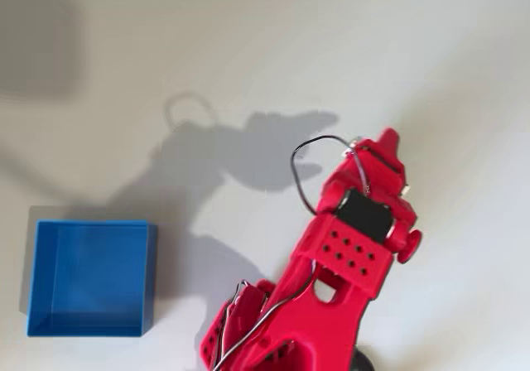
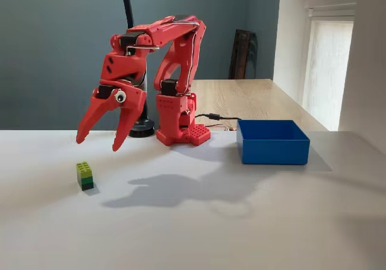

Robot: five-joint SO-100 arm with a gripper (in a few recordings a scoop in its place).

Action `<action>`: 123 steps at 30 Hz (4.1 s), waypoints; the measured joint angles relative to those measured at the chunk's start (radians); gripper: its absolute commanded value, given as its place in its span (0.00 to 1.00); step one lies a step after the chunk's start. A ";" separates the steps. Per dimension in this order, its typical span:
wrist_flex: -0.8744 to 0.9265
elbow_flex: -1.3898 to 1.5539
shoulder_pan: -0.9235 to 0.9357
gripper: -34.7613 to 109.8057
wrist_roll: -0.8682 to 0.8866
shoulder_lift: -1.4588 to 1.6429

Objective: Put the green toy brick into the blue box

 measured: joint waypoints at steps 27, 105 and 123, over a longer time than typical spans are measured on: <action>-0.095 -0.212 0.067 0.41 0.121 -0.468; 0.548 -0.684 -1.600 0.24 0.009 -0.273; 0.609 -0.549 -1.773 0.24 0.114 -0.273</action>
